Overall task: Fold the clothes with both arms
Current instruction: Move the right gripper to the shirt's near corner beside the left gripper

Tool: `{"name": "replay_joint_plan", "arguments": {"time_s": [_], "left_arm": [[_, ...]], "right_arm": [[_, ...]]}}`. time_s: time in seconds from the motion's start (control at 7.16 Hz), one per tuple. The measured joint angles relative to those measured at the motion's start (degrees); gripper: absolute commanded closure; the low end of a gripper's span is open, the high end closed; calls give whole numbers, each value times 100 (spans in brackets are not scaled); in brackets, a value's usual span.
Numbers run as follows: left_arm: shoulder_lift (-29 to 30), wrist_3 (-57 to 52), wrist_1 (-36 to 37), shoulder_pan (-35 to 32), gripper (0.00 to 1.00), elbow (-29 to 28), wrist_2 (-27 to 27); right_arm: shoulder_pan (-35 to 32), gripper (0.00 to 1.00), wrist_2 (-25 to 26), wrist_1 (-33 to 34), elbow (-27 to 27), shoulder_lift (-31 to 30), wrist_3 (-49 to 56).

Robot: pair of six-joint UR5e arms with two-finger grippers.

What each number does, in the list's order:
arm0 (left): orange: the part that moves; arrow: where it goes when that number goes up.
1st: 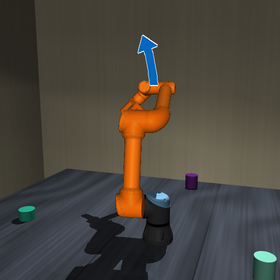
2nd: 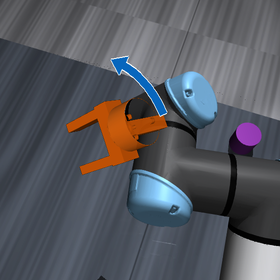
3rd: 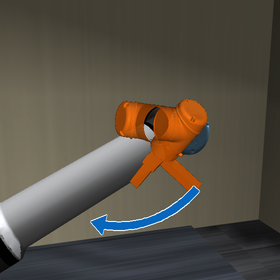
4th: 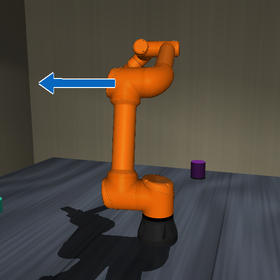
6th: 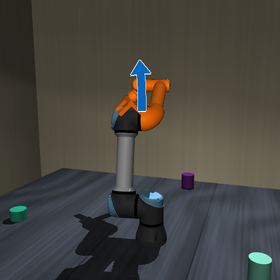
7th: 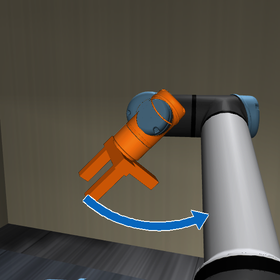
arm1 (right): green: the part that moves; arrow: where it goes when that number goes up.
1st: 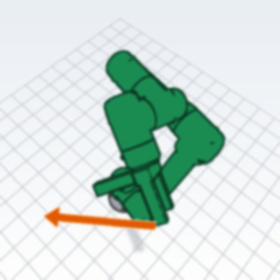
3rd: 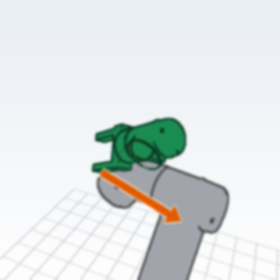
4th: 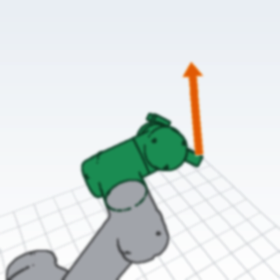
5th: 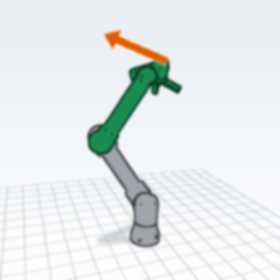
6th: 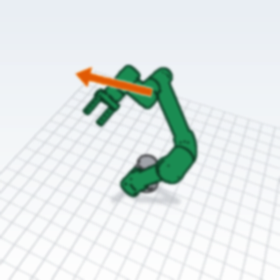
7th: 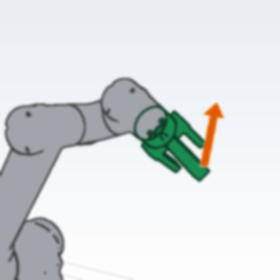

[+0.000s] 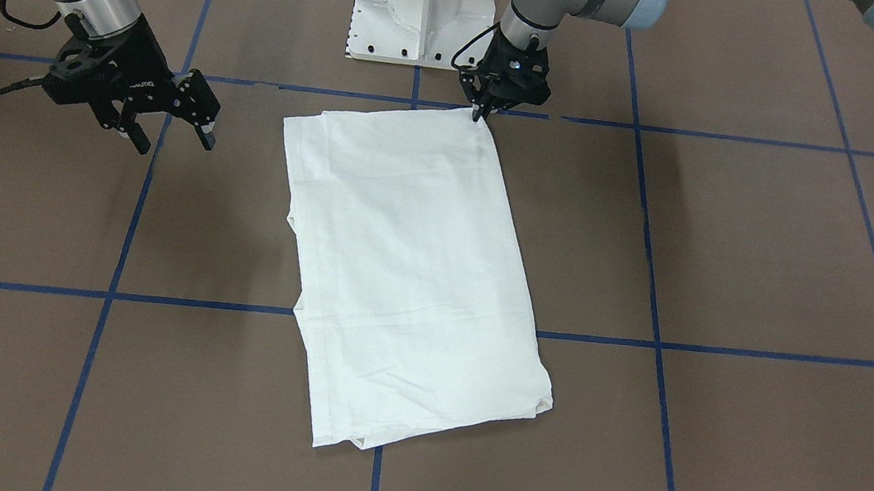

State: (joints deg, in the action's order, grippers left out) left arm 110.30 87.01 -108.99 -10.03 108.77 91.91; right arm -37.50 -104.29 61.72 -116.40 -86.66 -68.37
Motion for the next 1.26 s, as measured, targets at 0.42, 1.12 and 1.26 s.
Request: {"name": "replay_joint_plan", "arguments": {"time_s": [0.42,1.12,1.26], "left_arm": [[-12,-55,2,-186,100,213,0],[-180,-530,18,-560,100,562,31],[-182,-534,18,-569,100,565,29]], "right_arm": [[49,5,197,33,-51,-8,-882],[1889,16,1738,2784,-259,1542,-4429],[2273,16,1919,3399,-191,1952,-5053]]}}
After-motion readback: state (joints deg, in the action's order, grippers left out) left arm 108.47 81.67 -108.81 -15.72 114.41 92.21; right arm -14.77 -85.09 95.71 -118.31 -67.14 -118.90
